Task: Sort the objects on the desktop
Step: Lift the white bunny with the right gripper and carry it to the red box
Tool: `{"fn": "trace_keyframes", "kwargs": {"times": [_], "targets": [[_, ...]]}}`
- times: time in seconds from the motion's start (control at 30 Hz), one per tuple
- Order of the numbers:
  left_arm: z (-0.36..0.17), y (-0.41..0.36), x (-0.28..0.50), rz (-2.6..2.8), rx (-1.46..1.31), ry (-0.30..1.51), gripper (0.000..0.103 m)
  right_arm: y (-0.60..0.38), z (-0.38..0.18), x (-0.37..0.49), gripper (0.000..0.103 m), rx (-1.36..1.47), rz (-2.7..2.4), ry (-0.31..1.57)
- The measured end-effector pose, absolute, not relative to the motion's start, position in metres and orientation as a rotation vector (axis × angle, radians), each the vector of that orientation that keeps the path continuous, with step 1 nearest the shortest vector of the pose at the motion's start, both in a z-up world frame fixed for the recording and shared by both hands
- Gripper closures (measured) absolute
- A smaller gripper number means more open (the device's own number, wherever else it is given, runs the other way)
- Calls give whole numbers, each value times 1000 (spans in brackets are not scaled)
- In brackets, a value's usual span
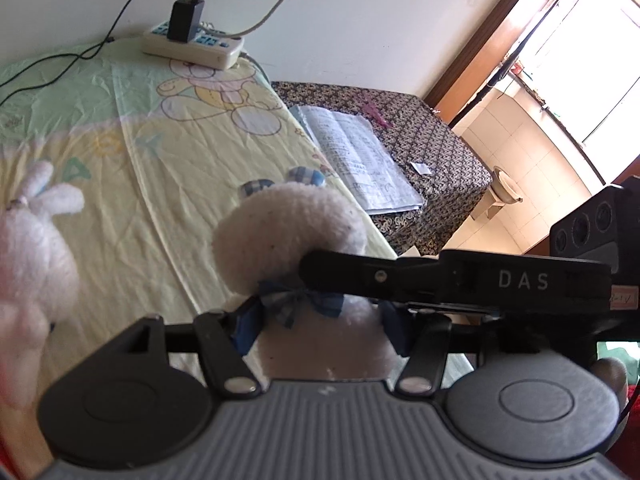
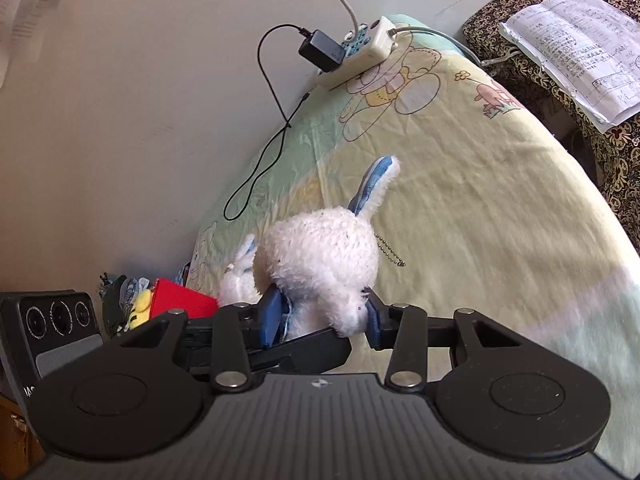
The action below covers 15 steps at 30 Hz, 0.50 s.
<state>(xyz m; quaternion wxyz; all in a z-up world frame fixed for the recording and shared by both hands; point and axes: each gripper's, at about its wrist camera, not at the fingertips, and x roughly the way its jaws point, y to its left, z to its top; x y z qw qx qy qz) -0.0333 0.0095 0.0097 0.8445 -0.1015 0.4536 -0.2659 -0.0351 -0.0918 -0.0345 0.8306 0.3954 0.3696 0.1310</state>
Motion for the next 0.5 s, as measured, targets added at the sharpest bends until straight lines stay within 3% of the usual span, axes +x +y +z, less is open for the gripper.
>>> {"fn": "trace_keyframes", "kwargs": {"times": [0.5], "targets": [[69, 120, -125, -480, -240, 788, 43, 17, 21, -61, 59, 723, 468, 730]]}}
